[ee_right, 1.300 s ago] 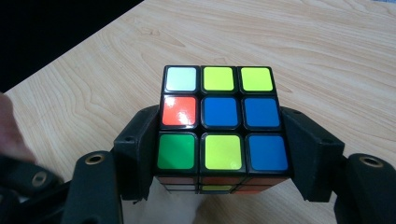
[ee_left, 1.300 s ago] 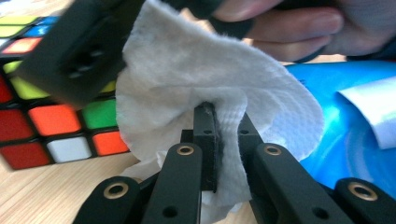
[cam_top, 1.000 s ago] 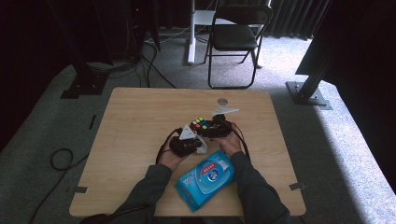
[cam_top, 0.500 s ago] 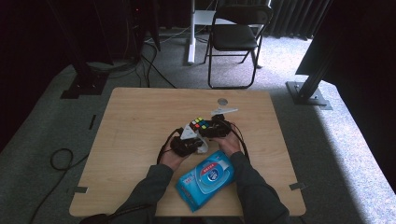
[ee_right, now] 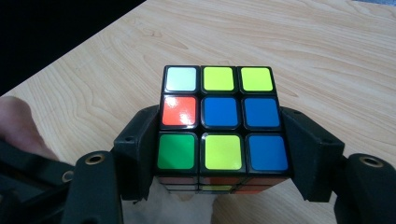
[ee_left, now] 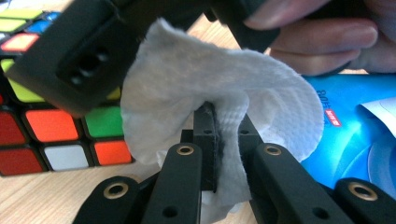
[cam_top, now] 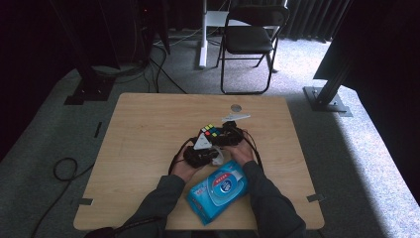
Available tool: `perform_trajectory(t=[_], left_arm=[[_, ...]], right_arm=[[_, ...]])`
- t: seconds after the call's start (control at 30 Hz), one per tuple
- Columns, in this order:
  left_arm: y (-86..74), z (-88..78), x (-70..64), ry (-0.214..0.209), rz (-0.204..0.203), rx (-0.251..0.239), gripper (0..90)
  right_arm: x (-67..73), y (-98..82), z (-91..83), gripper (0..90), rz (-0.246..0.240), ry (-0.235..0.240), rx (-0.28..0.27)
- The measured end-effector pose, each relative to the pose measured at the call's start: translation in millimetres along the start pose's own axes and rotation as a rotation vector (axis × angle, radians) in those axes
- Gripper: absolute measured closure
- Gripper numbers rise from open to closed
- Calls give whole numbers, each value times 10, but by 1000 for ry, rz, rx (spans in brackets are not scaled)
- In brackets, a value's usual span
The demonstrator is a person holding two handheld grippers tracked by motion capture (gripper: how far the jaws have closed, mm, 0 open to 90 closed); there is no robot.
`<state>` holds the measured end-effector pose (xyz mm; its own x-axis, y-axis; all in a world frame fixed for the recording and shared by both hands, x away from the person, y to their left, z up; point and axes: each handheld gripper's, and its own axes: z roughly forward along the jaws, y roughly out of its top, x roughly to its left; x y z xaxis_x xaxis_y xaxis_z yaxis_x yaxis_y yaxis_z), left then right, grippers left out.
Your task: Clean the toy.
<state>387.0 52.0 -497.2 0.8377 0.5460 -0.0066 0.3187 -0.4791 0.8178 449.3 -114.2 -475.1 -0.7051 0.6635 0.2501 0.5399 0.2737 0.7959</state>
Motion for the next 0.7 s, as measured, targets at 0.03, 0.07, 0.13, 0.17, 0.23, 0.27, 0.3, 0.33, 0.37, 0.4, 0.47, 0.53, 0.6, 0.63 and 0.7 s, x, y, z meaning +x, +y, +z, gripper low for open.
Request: perform_trajectory(t=[0.03, 0.07, 0.13, 0.17, 0.23, 0.27, 0.3, 0.33, 0.37, 0.4, 0.47, 0.53, 0.6, 0.63, 0.7], left_arm=[[4, -6, 12, 11, -5, 0, 851], [4, -6, 12, 11, -5, 0, 851], [6, -25, 40, 27, -17, -9, 851], [7, -31, 45, 34, -23, -12, 851], [10, -50, 64, 52, -40, -26, 850], [11, -55, 72, 57, -47, -31, 849], [13, -63, 83, 58, -54, -36, 849], [14, -66, 88, 56, -60, -42, 849], [16, -68, 86, 59, -61, -44, 849], [17, -69, 83, 61, -60, -45, 849], [20, -69, 77, 62, -63, -53, 849], [22, -66, 72, 63, -66, -58, 849], [24, -61, 69, 66, -65, -59, 849], [23, -59, 68, 67, -66, -62, 849], [21, -58, 70, 67, -67, -65, 849]], right_arm=[[6, 1, 1, 343, 2, 2, 1], [6, 1, 1, 343, 2, 2, 1], [17, 0, 1, 343, -1, 5, 4], [20, -1, 1, 343, -2, 5, 4], [31, -3, 2, 343, 1, 5, 8], [37, -5, 7, 343, 2, 6, 9], [41, -6, 9, 343, 2, 5, 11], [44, -7, 12, 343, 0, 6, 10], [47, -7, 14, 343, 1, 7, 9], [48, -6, 14, 343, 2, 7, 8], [49, -5, 16, 343, 2, 9, 8], [66, -10, 23, 343, 4, 9, 14], [75, -13, 27, 343, -1, 11, 13], [80, -12, 26, 343, -1, 10, 13], [82, -11, 26, 343, 1, 9, 11]])
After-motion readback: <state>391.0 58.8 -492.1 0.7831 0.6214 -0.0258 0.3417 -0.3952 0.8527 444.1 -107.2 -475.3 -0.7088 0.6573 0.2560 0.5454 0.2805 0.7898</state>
